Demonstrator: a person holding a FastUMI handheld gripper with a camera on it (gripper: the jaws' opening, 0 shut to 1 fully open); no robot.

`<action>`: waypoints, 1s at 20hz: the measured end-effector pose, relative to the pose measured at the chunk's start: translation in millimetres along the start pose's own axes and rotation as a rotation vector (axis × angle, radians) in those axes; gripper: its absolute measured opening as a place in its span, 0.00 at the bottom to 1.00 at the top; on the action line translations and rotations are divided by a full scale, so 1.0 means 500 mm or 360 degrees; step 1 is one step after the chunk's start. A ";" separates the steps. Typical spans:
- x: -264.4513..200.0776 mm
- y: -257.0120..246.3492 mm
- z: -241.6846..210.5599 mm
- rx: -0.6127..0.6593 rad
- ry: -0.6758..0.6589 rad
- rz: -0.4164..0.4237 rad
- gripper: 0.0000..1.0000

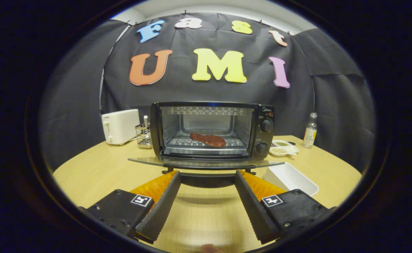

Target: Open the toaster oven, put the food inside, and close the toaster oven door.

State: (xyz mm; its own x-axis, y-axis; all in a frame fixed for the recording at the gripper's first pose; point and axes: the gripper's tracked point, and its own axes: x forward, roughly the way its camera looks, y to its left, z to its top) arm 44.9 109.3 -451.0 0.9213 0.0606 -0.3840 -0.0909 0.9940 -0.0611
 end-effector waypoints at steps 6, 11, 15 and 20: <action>0.011 0.001 0.049 -0.0008 -0.0047 0.0004 0.99; 0.033 0.002 0.101 -0.0028 -0.0082 0.0012 0.99; 0.057 0.002 0.146 -0.0033 -0.0103 0.0019 0.99; 0.114 0.002 0.205 -0.0057 -0.0125 0.0008 0.99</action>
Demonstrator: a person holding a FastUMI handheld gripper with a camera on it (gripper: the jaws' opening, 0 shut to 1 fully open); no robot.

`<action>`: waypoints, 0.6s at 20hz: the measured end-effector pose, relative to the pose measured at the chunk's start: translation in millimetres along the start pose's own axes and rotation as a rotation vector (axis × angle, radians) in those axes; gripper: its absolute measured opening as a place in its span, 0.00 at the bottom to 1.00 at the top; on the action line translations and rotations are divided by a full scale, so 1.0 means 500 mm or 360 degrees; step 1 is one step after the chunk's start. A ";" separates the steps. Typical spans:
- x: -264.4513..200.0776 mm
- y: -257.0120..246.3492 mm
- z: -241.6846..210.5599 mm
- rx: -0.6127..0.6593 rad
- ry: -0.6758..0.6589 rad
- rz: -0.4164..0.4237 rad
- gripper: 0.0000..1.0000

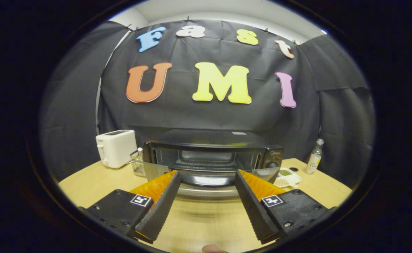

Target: Open the toaster oven, put the food inside, and close the toaster oven door.

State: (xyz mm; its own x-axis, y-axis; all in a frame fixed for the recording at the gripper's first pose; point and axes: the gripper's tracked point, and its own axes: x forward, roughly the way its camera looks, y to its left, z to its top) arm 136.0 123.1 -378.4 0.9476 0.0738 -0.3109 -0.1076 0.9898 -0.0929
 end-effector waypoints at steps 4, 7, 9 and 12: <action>0.009 -0.003 0.058 0.0076 -0.0007 0.0039 1.00; -0.056 -0.020 0.114 0.0070 -0.0085 0.0062 1.00; -0.125 -0.022 0.151 0.0073 -0.0132 0.0113 1.00; -0.245 -0.047 0.206 0.0087 -0.0185 0.0103 1.00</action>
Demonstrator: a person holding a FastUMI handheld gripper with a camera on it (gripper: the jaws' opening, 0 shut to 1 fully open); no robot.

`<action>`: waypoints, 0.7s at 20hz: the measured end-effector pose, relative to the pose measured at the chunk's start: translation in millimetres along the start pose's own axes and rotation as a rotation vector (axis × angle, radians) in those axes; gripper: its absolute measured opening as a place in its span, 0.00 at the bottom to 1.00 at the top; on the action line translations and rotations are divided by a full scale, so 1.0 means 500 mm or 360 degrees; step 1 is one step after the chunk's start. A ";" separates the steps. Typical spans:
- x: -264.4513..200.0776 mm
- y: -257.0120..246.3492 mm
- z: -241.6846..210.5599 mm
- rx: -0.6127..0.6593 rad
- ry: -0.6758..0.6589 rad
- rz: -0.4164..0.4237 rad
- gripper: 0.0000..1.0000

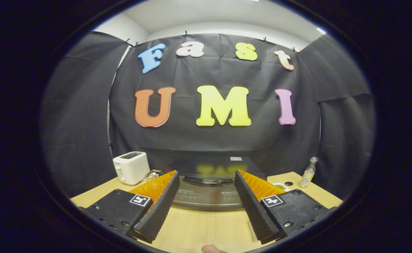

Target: Open the toaster oven, put the food inside, and close the toaster oven door.

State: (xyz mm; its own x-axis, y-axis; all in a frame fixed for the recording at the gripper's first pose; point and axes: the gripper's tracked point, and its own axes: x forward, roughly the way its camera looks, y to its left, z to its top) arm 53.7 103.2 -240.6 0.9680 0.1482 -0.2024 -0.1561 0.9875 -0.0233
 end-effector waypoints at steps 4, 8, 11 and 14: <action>-0.143 -0.024 0.073 0.0047 -0.0030 -0.0018 1.00; -0.264 -0.071 0.127 0.0114 -0.0057 -0.0044 0.99; -0.337 -0.097 0.175 0.0109 -0.0159 -0.0032 1.00; -0.392 -0.100 0.168 0.0053 -0.0161 0.0016 0.98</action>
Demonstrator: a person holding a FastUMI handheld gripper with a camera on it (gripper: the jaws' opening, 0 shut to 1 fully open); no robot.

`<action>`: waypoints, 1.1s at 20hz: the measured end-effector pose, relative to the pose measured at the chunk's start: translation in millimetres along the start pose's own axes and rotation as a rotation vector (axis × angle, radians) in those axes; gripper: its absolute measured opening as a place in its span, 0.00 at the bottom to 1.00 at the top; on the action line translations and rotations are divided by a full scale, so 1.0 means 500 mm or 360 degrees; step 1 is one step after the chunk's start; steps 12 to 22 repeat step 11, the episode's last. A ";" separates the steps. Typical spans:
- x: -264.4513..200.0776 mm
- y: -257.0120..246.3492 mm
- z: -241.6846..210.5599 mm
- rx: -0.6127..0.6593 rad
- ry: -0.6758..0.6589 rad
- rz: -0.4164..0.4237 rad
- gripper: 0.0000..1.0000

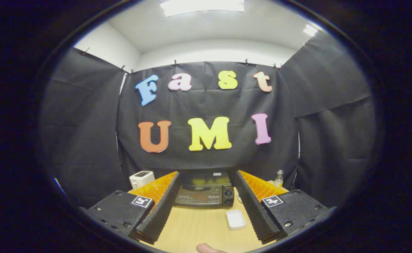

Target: Open the toaster oven, put the food inside, and close the toaster oven door.

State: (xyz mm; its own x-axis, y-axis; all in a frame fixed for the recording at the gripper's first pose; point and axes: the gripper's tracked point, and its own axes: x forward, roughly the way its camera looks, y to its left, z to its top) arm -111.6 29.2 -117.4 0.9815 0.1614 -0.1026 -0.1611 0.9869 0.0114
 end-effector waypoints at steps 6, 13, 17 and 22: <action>-0.042 0.017 -0.017 -0.0126 -0.0013 0.0026 0.99; -0.045 0.040 -0.020 -0.0095 -0.0004 0.0078 0.99; -0.045 0.040 -0.020 -0.0095 -0.0004 0.0078 0.99; -0.045 0.040 -0.020 -0.0095 -0.0004 0.0078 0.99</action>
